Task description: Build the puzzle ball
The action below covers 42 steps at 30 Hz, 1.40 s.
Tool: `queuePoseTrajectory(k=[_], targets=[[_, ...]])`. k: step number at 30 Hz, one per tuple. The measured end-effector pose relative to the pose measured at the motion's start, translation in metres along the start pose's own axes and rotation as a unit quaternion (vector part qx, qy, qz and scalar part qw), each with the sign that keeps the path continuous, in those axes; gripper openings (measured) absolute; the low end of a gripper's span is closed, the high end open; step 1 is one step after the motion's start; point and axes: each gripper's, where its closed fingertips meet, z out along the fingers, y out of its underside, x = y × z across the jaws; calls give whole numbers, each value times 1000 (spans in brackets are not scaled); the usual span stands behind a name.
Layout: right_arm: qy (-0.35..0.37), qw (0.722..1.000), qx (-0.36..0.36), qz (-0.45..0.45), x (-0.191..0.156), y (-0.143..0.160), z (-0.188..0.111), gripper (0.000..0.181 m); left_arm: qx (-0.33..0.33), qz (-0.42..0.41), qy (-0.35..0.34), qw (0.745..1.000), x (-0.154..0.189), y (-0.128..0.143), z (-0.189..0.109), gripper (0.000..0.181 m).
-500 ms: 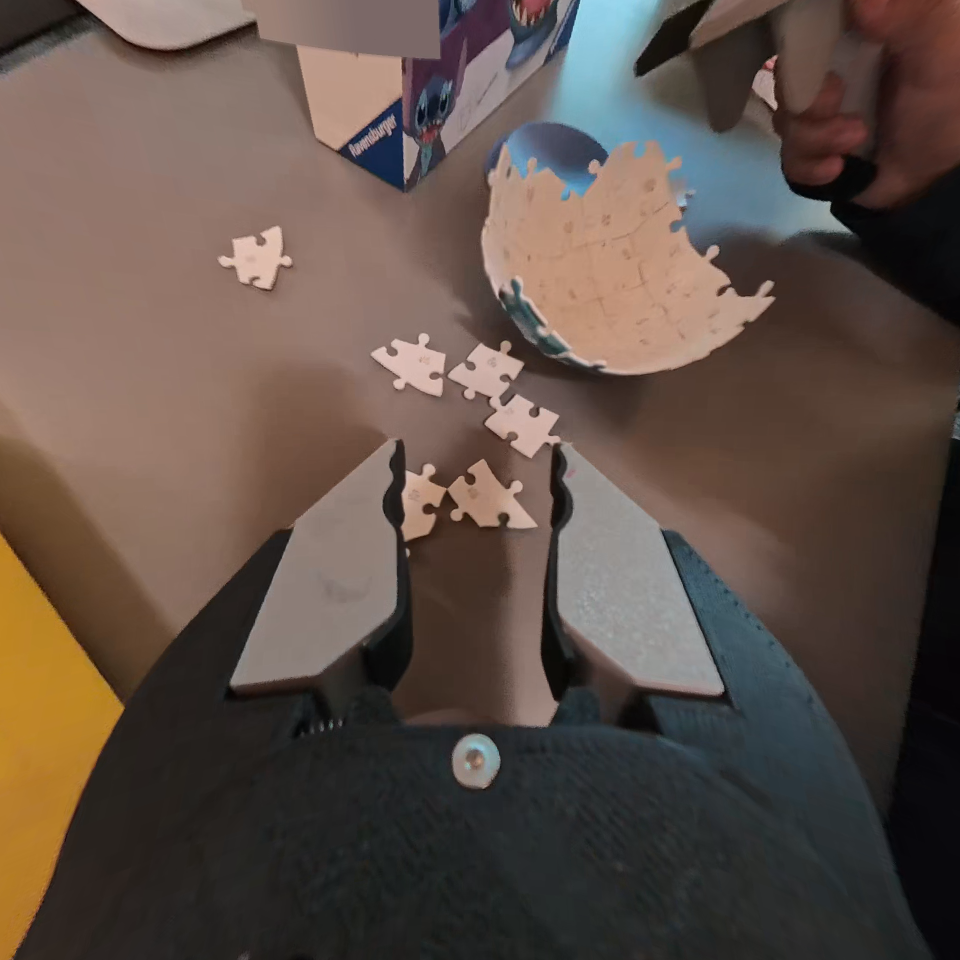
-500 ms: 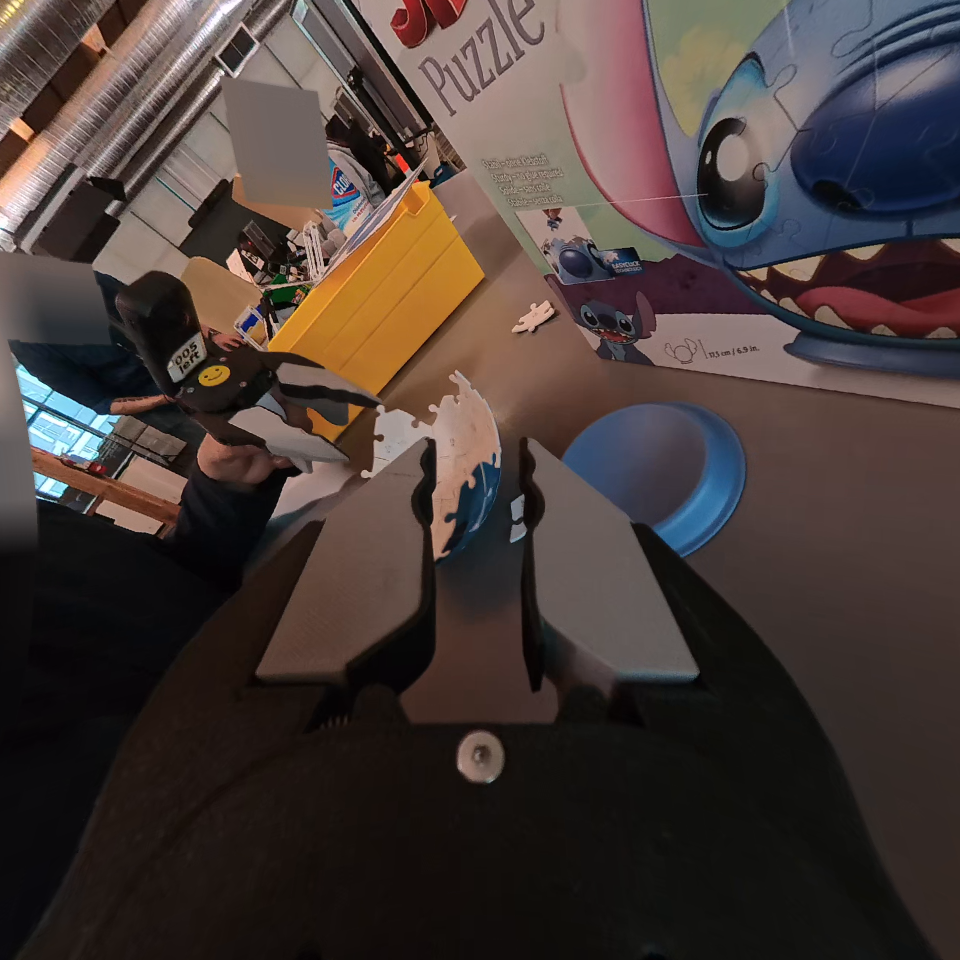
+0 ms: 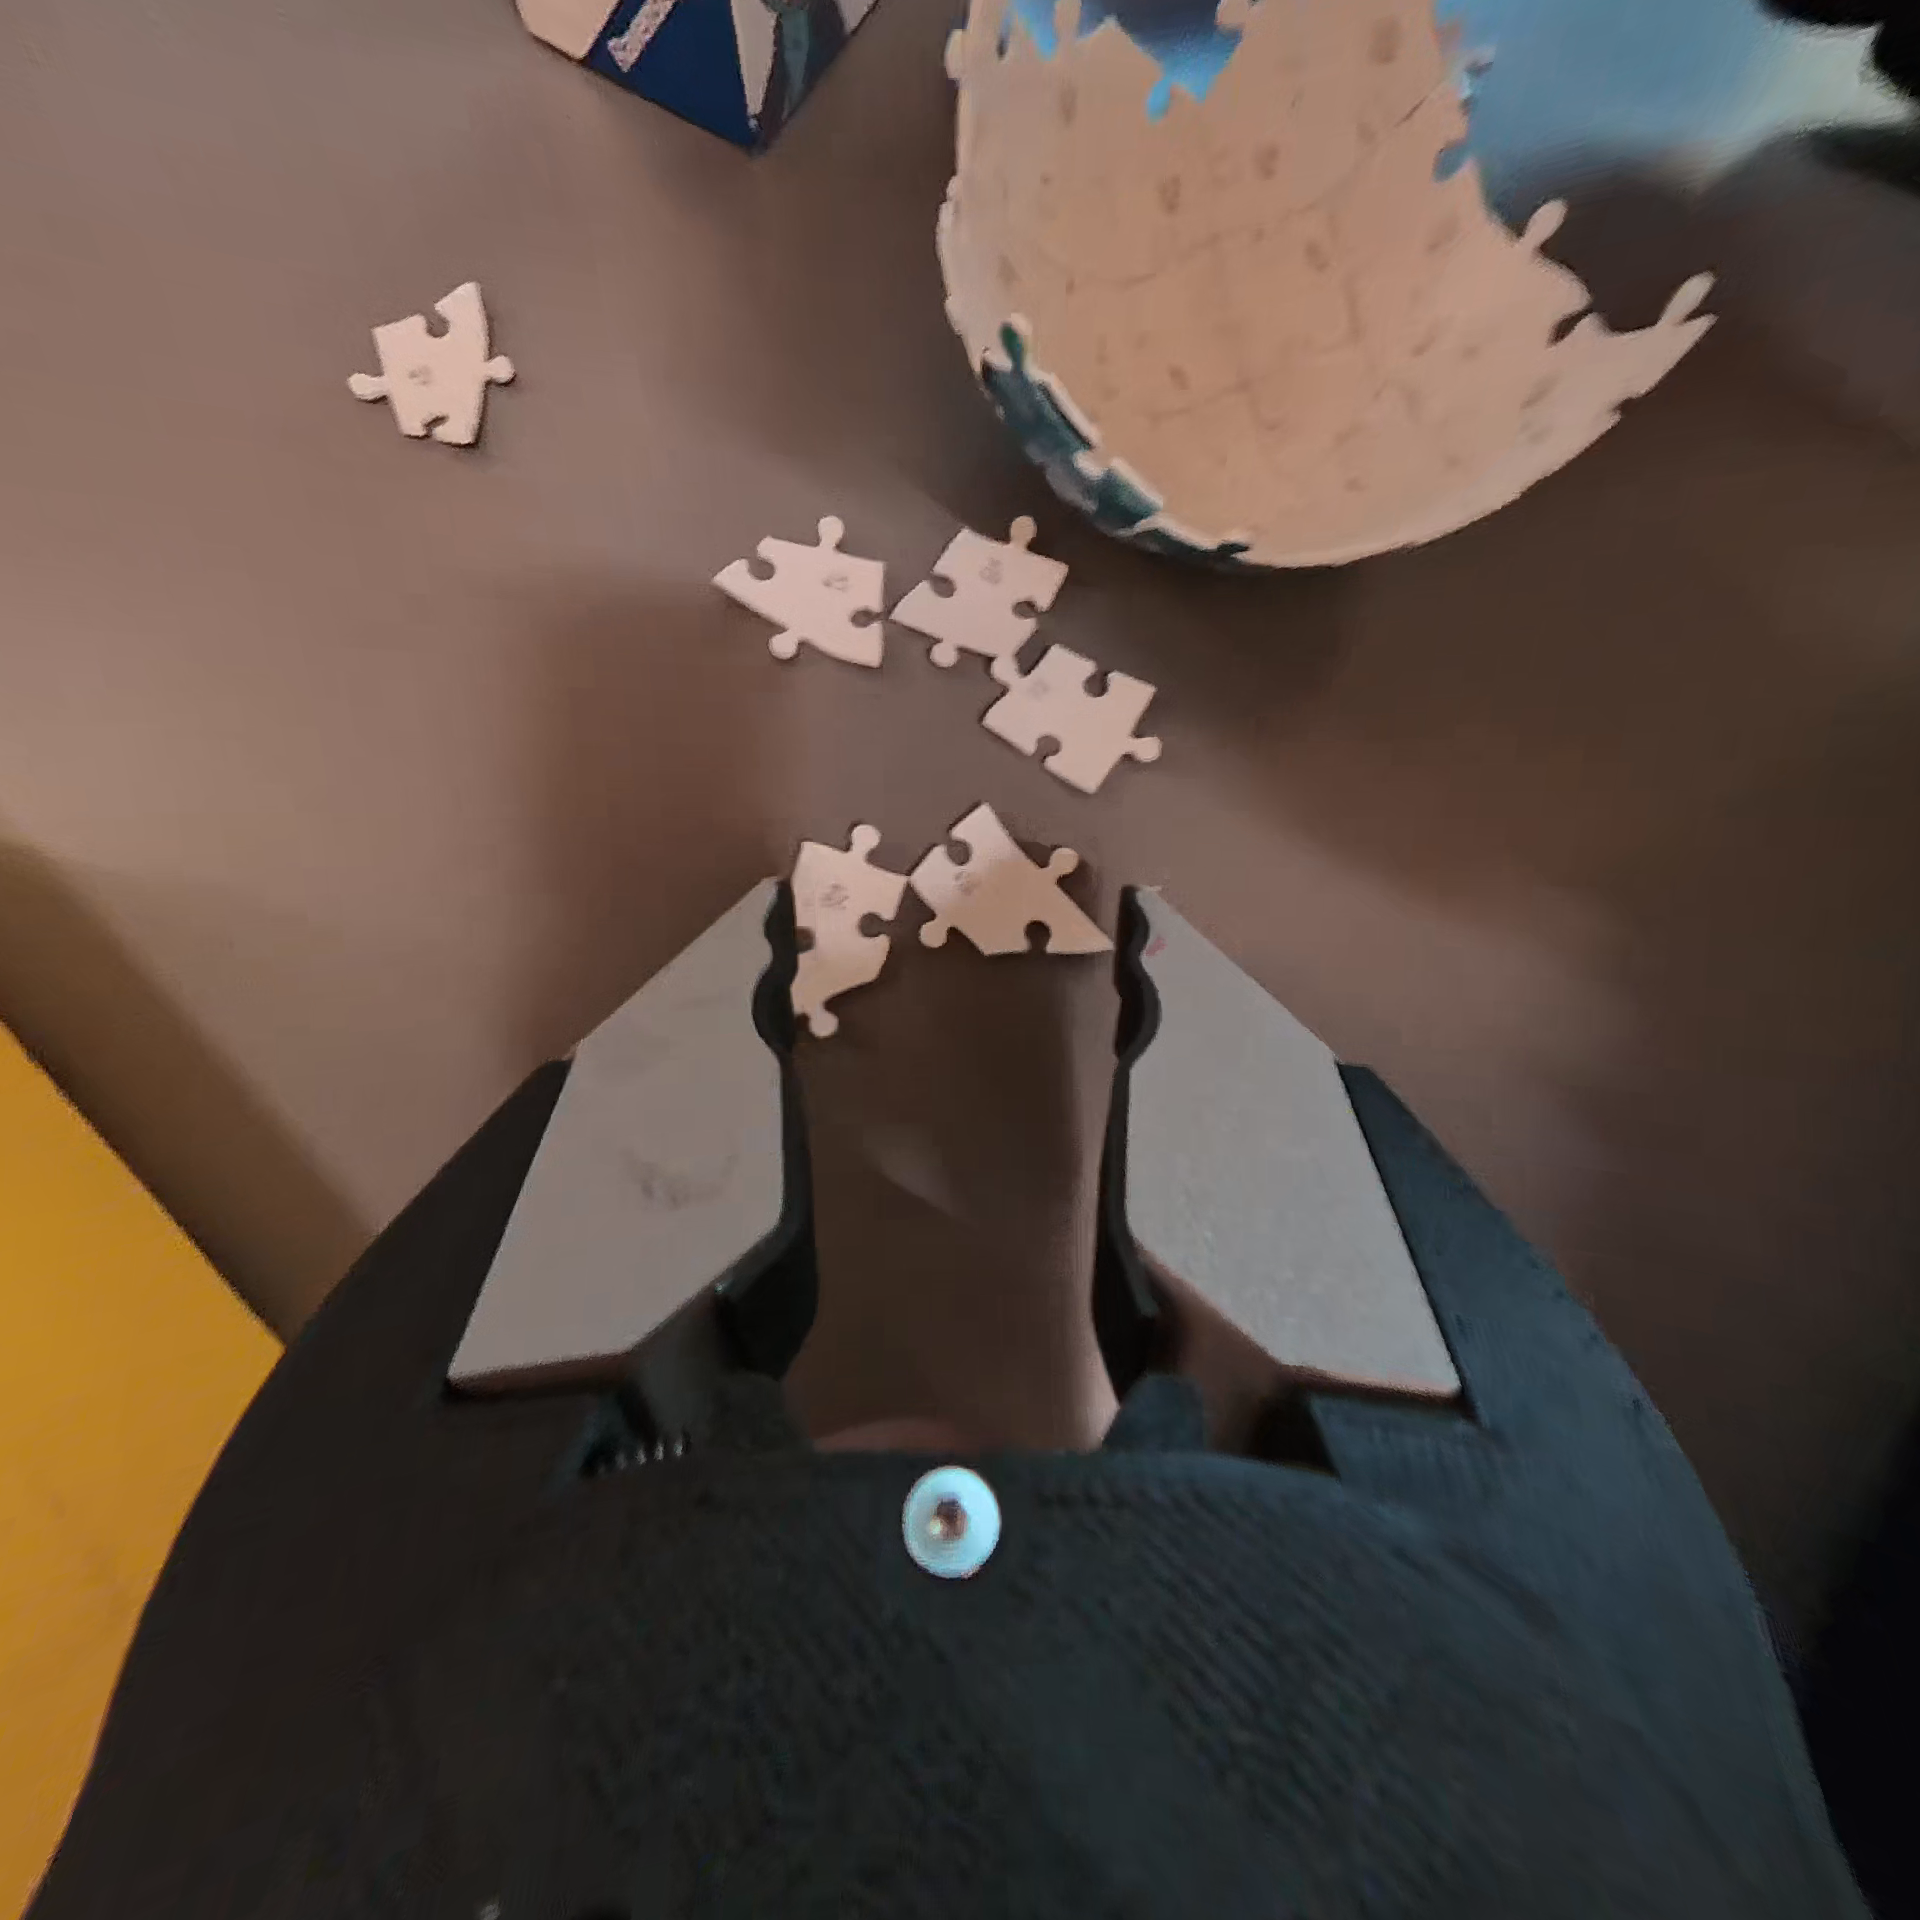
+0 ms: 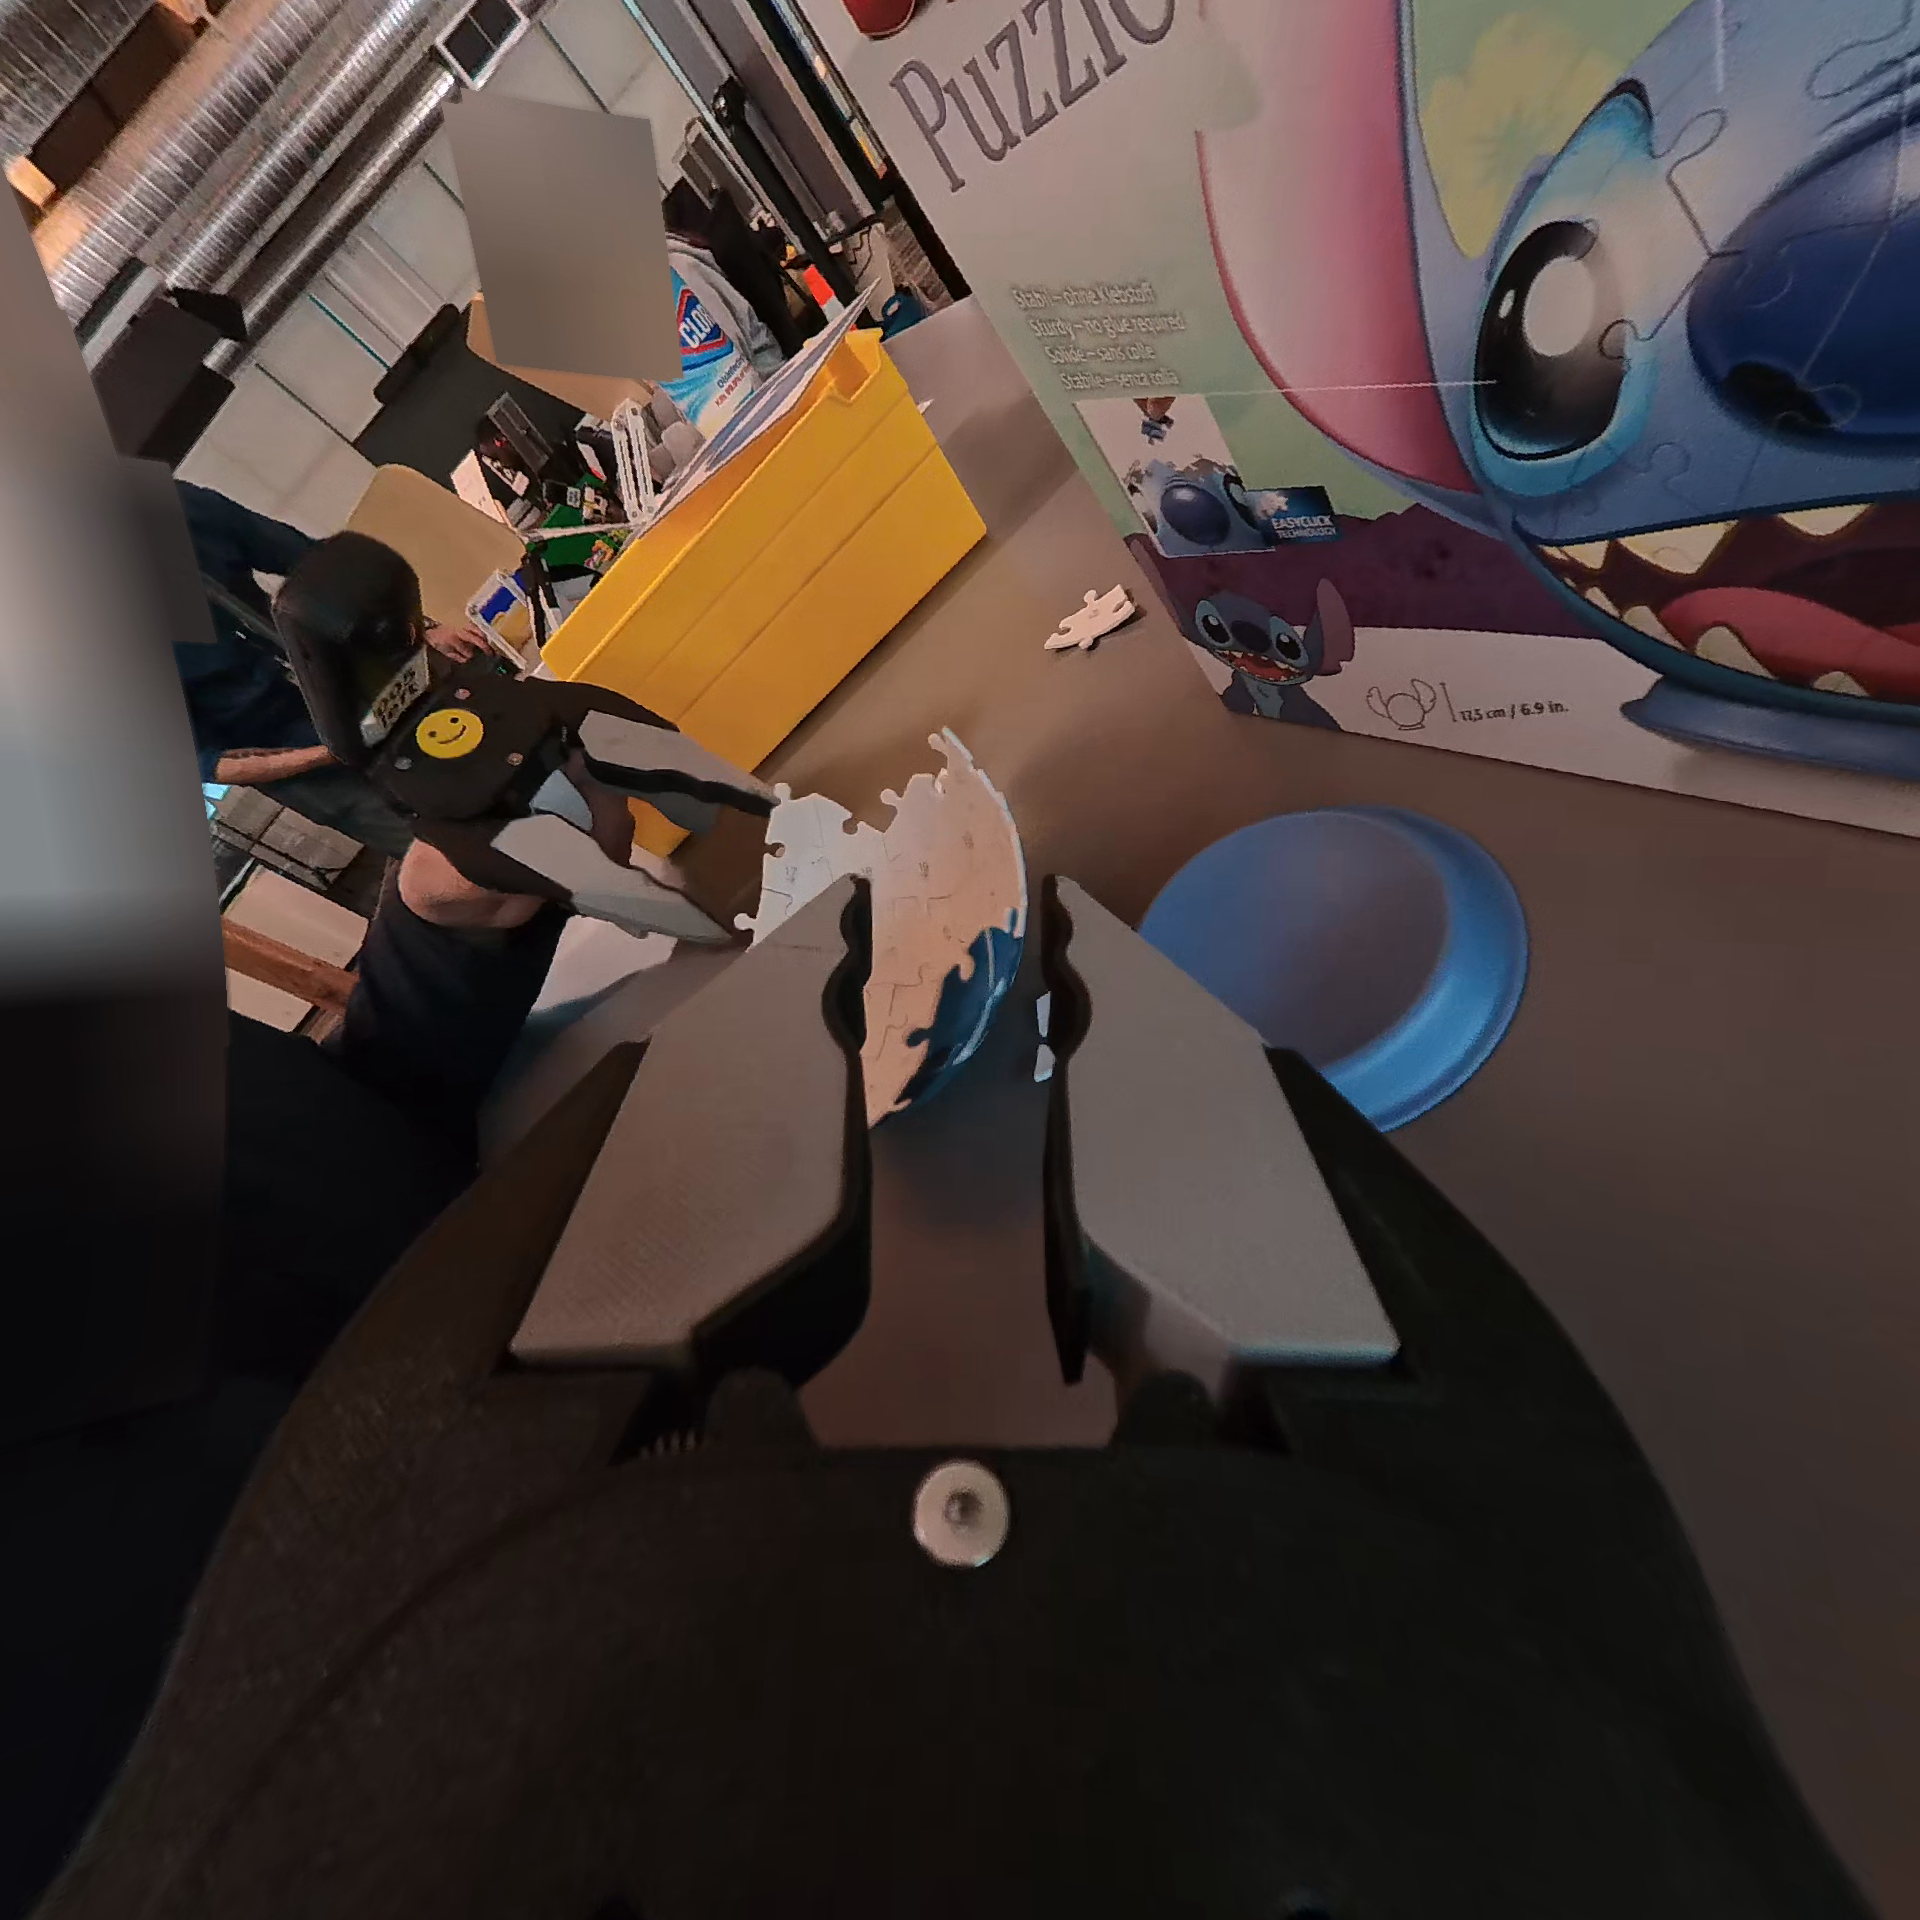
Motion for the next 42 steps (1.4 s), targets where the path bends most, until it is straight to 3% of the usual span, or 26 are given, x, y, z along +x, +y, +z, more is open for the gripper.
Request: queuePoseTrajectory(k=[22, 34, 42], targets=[[4, 1000, -5, -11, -1, 3, 0, 28, -36, 15, -70, 997, -17, 12, 4, 54], [-5, 1000, -8, -22, -4, 4, 3, 29, -32, 17, -69, 997, -14, 10, 6, 53], [3, 1000, -24, -17, -6, 7, 8, 40, -27, 21, -77, 996, -14, 7, 2, 53]])
